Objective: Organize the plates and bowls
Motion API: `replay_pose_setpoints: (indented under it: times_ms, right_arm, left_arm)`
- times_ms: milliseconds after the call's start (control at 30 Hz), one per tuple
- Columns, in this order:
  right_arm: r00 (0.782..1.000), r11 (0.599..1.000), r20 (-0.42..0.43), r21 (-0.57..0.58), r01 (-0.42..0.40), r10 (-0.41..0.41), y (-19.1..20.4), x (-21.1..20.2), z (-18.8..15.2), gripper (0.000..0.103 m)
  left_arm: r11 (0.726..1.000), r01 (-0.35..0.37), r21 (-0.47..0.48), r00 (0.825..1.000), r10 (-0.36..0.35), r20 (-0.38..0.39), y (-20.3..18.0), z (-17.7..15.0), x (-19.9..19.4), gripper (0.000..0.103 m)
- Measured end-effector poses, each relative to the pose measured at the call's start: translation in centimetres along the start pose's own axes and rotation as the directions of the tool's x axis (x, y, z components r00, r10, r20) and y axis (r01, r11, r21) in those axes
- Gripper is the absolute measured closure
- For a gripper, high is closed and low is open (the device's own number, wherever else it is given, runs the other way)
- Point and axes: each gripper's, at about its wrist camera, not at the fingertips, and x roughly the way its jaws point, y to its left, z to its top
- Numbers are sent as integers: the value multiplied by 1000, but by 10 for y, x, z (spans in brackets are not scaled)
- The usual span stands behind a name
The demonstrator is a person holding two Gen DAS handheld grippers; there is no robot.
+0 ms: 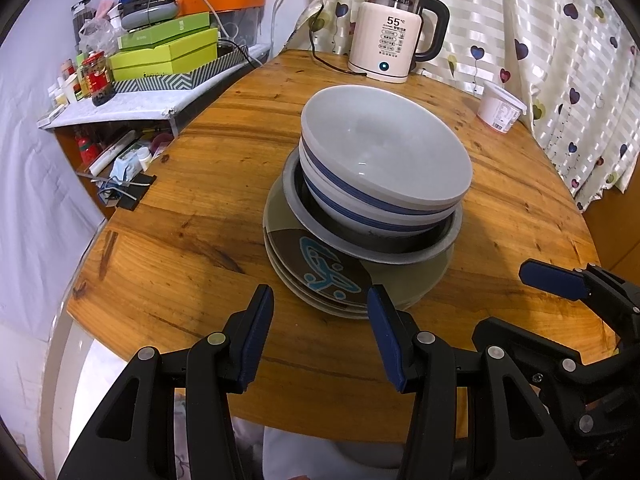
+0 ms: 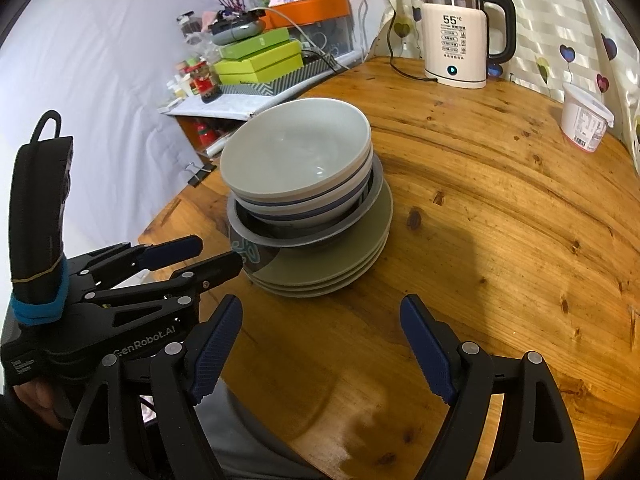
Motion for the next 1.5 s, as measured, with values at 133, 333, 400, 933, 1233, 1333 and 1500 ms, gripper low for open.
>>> replay_pose_setpoints:
  times_ms: [133, 333, 400, 933, 1233, 1333, 1500]
  right_arm:
    - [1000, 1000, 1, -1, 1, -1, 0, 0, 0, 21]
    - [1000, 1000, 0, -2, 0, 0, 0, 0, 0, 21]
    - [1000, 1000, 1, -3, 0, 0, 2, -1, 0, 21]
    - [1000, 1000, -1, -1, -2, 2, 3, -1, -1, 21]
    - [1000, 1000, 0, -2, -2, 2, 3, -1, -1, 21]
    - [1000, 1000, 0, -1, -2, 2, 2, 0, -1, 21]
    - [1000, 1000, 0, -1, -2, 2, 2, 0, -1, 21]
  left_arm:
    - [1000, 2, 1, 1000, -2, -3, -1, 0, 0, 53]
    - [1000, 4, 2, 1000, -3, -4, -1, 0, 0, 53]
    - [1000, 4, 1, 1000, -4, -6, -1, 0, 0, 53]
    - [1000, 4, 2, 1000, -4, -15, -4, 0, 3, 53]
    - [1000, 3, 4, 1000, -3, -18, -6, -1, 6, 53]
    - [1000, 2, 7, 1000, -2, -21, -7, -2, 7, 53]
    - [1000, 3, 8, 1000, -2, -21, -8, -2, 8, 53]
